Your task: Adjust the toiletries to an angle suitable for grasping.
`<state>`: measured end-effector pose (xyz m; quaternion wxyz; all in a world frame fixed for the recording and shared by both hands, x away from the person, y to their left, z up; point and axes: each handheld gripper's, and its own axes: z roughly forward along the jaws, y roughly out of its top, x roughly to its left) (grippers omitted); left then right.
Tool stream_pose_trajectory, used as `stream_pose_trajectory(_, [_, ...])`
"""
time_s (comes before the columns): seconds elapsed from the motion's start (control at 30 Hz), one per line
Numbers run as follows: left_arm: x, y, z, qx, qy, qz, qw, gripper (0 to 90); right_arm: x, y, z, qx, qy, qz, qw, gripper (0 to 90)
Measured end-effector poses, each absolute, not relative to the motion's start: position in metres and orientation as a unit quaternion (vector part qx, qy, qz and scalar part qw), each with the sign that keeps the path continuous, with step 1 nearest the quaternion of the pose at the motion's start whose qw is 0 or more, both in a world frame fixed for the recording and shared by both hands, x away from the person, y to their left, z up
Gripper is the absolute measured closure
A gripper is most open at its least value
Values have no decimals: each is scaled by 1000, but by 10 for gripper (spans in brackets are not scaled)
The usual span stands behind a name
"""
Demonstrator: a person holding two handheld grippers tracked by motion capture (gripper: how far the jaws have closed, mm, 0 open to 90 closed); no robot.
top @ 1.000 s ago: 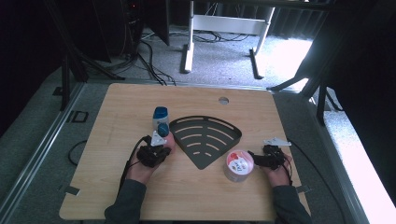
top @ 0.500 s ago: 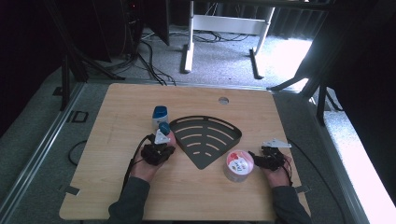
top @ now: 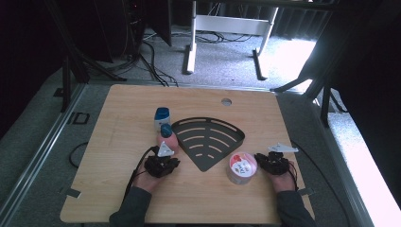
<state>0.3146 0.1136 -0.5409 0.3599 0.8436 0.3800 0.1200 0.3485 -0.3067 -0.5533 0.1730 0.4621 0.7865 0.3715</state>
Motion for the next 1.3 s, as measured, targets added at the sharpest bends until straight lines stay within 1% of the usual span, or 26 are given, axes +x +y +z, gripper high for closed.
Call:
stream_pose_trajectory(0.1, [314,110,-543,845,380,112,358,804,344,-304,-549,460,784,381,170,843])
stream_pose_trajectory(0.2, [313,108,-543,846,377,109,360,779,334,-304,-546,462,780,387,169,874])
stream_pose_trajectory(0.27, [313,107,-543,846,377,107,362,774,332,-304,-545,460,779,391,168,875])
stream_pose_trajectory(0.33, [313,105,-544,846,377,105,363,743,328,-303,-544,460,776,398,165,869])
stream_pose_trajectory(0.37, [313,105,-545,847,375,104,362,743,328,-303,-544,460,776,398,165,869])
stream_pose_trajectory(0.4, [312,105,-544,846,373,106,366,720,330,-302,-546,461,776,402,156,869])
stream_pose_trajectory(0.47, [312,104,-543,844,372,107,372,712,330,-301,-546,459,776,404,153,870])
stream_pose_trajectory(0.5, [312,104,-543,844,372,107,372,694,330,-299,-546,452,781,405,149,872])
stream_pose_trajectory(0.53, [312,104,-543,844,371,108,371,694,330,-299,-546,452,781,405,149,872])
stream_pose_trajectory(0.6, [311,104,-543,843,373,109,371,666,329,-296,-545,443,786,404,153,887])
stream_pose_trajectory(0.67, [310,103,-544,843,376,106,371,633,329,-295,-545,443,787,403,150,887])
stream_pose_trajectory(0.83, [307,94,-545,849,362,96,371,605,327,-288,-544,440,790,400,146,886])
stream_pose_trajectory(1.03, [301,80,-545,859,343,83,371,578,325,-270,-545,425,804,394,137,889])
stream_pose_trajectory(1.07, [298,74,-546,864,333,80,368,559,323,-262,-544,418,808,393,132,886])
stream_pose_trajectory(1.13, [296,71,-546,866,328,78,369,551,321,-255,-544,413,812,391,131,867])
stream_pose_trajectory(1.23, [292,64,-544,871,314,76,371,546,320,-251,-543,404,819,386,131,843])
stream_pose_trajectory(1.3, [291,63,-544,871,311,74,374,547,317,-252,-543,402,821,383,131,843])
